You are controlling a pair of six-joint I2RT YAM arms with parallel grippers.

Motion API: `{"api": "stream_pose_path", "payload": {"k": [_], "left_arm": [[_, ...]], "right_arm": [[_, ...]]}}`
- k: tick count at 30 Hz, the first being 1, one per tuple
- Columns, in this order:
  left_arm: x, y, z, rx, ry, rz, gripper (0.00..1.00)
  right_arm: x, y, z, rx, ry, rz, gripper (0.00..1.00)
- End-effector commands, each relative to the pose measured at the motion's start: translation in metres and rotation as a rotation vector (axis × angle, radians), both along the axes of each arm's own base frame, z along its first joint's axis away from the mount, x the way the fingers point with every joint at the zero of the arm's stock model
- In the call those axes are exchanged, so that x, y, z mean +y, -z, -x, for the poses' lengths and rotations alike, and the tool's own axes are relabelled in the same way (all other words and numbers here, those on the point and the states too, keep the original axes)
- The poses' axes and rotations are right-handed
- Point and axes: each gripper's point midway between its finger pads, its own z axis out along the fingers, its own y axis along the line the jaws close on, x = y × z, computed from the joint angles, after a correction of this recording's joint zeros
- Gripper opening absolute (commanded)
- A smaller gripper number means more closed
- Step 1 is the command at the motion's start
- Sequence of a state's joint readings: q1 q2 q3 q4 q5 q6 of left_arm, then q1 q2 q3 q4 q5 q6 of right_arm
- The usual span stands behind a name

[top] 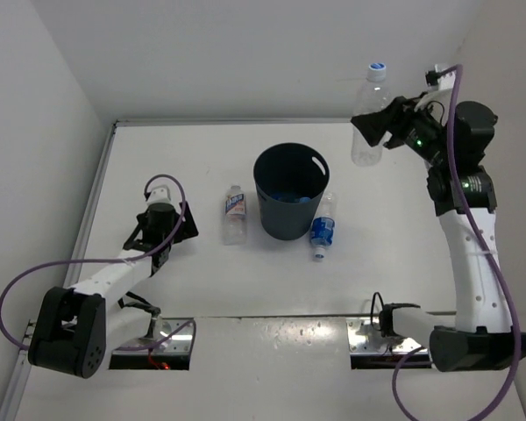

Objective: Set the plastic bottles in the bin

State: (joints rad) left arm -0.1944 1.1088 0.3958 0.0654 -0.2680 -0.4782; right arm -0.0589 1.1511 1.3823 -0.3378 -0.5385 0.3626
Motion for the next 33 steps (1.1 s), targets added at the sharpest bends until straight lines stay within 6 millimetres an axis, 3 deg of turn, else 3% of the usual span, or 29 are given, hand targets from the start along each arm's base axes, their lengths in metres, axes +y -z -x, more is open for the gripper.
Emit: {"api": "stream_pose_path", "payload": {"k": [1, 5, 6, 12, 16, 17, 18, 20, 21, 23, 24, 25, 26, 28, 30, 31, 32, 33], "left_arm": [[-0.001, -0.02, -0.015, -0.057, 0.007, 0.008, 1.0], [-0.002, -0.017, -0.015, -0.047, 0.015, 0.011, 1.0], [-0.002, -0.017, -0.015, -0.047, 0.015, 0.011, 1.0], [-0.002, -0.017, -0.015, -0.047, 0.015, 0.011, 1.0], [-0.002, -0.017, -0.015, -0.047, 0.015, 0.011, 1.0], [-0.002, -0.017, -0.015, -0.047, 0.015, 0.011, 1.0], [-0.002, -0.017, -0.015, -0.047, 0.015, 0.011, 1.0], [-0.002, -0.017, -0.015, -0.047, 0.015, 0.011, 1.0], [-0.002, -0.014, -0.015, -0.038, 0.015, 0.01, 1.0], [-0.006, -0.018, -0.017, -0.047, 0.024, 0.012, 1.0], [-0.005, -0.016, -0.015, -0.037, 0.029, 0.002, 1.0], [-0.005, -0.014, -0.015, -0.028, 0.029, 0.001, 1.0], [-0.005, -0.014, -0.015, -0.028, 0.029, 0.001, 1.0], [-0.005, -0.014, -0.015, -0.028, 0.029, 0.001, 1.0], [-0.005, -0.014, -0.015, -0.028, 0.029, 0.001, 1.0], [-0.005, -0.014, -0.015, -0.028, 0.029, 0.001, 1.0], [-0.005, -0.014, -0.015, -0.028, 0.029, 0.001, 1.0], [-0.005, -0.014, -0.015, -0.028, 0.029, 0.001, 1.0]], "right_arm": [[0.037, -0.043, -0.011, -0.128, -0.066, -0.169, 0.29], [0.076, -0.032, -0.02, -0.109, -0.176, -0.134, 0.29], [0.083, -0.038, -0.02, -0.13, -0.195, -0.119, 0.29], [0.134, -0.012, -0.018, -0.108, -0.318, -0.051, 0.41], [0.151, 0.018, -0.011, -0.046, -0.37, -0.037, 0.61], [0.15, 0.026, -0.008, -0.024, -0.37, -0.034, 0.85], [0.151, 0.03, -0.009, -0.021, -0.357, -0.023, 0.97], [0.149, 0.025, -0.007, -0.035, -0.345, -0.024, 1.0], [0.135, 0.023, -0.016, -0.046, -0.315, -0.026, 1.0], [0.113, -0.007, -0.026, -0.109, -0.271, -0.05, 1.0], [0.081, -0.019, -0.039, -0.133, -0.197, -0.063, 1.0], [0.064, -0.042, -0.042, -0.163, -0.161, -0.109, 1.0], [0.051, -0.05, -0.041, -0.165, -0.154, -0.13, 1.0], [0.011, -0.057, -0.05, -0.164, -0.08, -0.149, 1.0], [-0.001, -0.055, -0.044, -0.144, -0.074, -0.146, 1.0], [-0.012, -0.041, -0.043, -0.111, -0.055, -0.129, 1.0], [-0.013, -0.041, -0.032, -0.113, -0.064, -0.118, 1.0], [-0.016, -0.024, -0.029, -0.076, -0.053, -0.115, 1.0]]}}
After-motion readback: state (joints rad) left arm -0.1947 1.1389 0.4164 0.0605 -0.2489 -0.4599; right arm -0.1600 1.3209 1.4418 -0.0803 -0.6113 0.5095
